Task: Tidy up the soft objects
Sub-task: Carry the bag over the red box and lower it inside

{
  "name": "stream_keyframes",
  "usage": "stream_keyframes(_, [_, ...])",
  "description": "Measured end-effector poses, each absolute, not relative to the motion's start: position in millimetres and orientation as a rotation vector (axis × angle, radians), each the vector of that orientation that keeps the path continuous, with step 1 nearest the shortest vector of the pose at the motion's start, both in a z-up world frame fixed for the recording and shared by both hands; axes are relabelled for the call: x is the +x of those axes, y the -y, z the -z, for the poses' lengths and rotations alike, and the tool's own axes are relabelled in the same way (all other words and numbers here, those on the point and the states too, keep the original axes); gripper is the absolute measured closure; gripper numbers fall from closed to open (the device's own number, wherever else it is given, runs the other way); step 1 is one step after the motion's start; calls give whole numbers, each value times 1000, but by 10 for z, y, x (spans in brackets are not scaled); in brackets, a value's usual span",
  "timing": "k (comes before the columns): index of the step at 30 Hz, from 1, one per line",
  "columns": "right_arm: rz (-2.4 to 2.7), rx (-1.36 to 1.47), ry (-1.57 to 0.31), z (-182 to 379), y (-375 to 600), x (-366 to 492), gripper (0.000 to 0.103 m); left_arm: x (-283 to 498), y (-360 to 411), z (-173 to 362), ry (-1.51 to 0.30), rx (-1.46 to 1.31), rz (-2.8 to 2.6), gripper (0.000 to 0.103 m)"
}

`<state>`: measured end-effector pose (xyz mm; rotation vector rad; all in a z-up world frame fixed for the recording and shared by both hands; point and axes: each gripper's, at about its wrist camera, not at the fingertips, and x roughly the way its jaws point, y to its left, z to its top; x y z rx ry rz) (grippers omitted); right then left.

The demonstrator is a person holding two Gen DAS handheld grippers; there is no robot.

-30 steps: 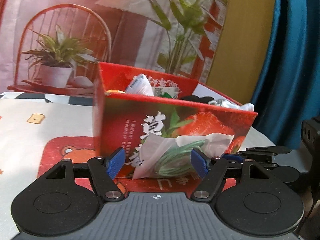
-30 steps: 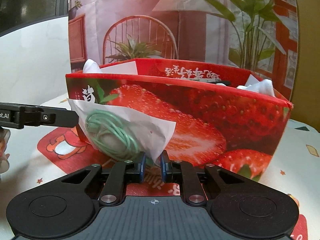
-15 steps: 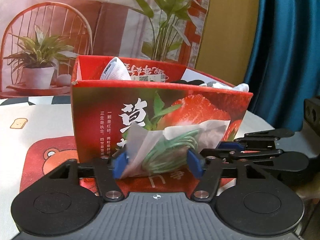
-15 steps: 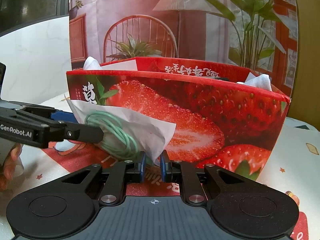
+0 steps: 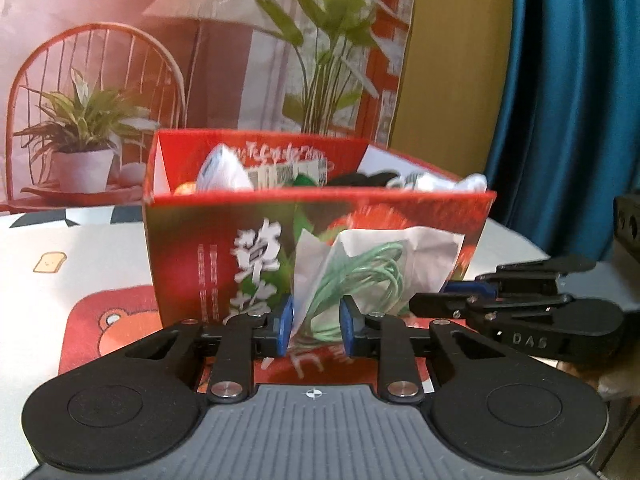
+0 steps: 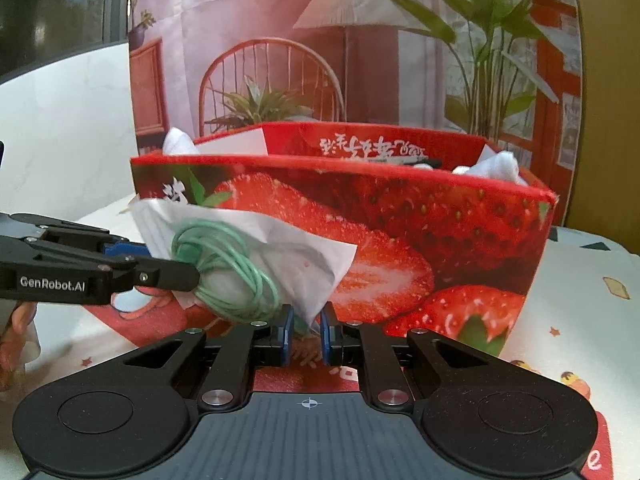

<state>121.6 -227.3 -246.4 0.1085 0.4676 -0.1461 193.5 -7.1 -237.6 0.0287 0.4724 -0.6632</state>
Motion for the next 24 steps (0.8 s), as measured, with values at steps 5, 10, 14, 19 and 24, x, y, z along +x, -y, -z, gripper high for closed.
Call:
stream_keyframes(5, [152, 91, -423, 2290, 2245, 1116, 90, 1853, 61, 2207, -434, 5, 666, 76])
stream_keyframes(10, [154, 74, -363, 2054, 2225, 1021, 90, 1744, 81, 1951, -364, -2, 661, 76])
stream_keyframes(14, [154, 59, -314, 1835, 2234, 979, 90, 1684, 90, 1754, -314, -19, 658, 76])
stream_keyframes(19, [151, 24, -258, 1545, 2248, 958, 90, 1648, 94, 1554, -265, -48, 648, 76])
stream_keyframes(24, [145, -4, -230, 1287, 2298, 1039, 90, 1712, 131, 1396, -235, -58, 634, 76])
